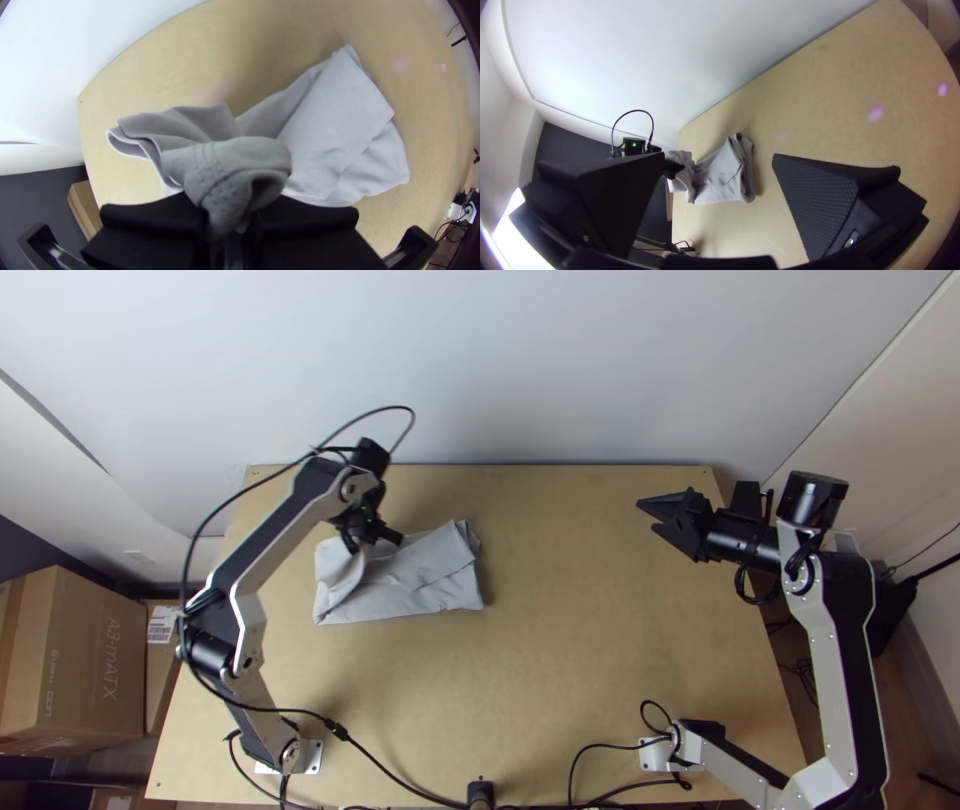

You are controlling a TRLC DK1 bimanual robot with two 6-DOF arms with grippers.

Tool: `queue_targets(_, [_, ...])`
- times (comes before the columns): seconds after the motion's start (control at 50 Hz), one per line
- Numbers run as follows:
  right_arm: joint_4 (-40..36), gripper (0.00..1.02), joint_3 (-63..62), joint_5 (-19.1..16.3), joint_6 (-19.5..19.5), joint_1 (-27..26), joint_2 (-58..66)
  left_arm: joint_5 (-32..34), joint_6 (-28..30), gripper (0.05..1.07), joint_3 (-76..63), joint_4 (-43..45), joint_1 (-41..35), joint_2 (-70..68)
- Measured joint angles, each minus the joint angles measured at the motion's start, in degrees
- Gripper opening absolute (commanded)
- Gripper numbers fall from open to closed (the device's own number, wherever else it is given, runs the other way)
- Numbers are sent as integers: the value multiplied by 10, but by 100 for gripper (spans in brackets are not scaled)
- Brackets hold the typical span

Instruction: Fold the t-shirt

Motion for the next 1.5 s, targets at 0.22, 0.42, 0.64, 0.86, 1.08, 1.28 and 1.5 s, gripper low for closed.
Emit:
queue_targets(0.22, [0, 98, -23, 0, 0, -2, -29, -12, -53, 7, 82, -29, -66, 103])
queue_targets(0.42, [-2, 98, -41, 2, 0, -3, -40, -13, -91, 37, 209, -72, -121, 190])
queue_targets(0.64, [-3, 98, -73, 14, -2, 12, -60, 0, -112, 102, 258, -19, -172, 221])
queue_targets(0.86, [1, 98, -130, 133, -32, 129, -45, 42, -127, 102, 267, 6, -206, 192])
queue_targets(1.08, [36, 98, -115, 250, -49, 299, 52, 66, -130, 102, 257, -17, -134, 63])
queue_targets(1.28, [72, 98, -18, 243, -35, 355, 191, 99, -126, 102, 255, -54, -21, -65])
queue_targets(1.5, [79, 98, 60, 150, 19, 380, 335, 124, -116, 102, 223, -84, 70, -183])
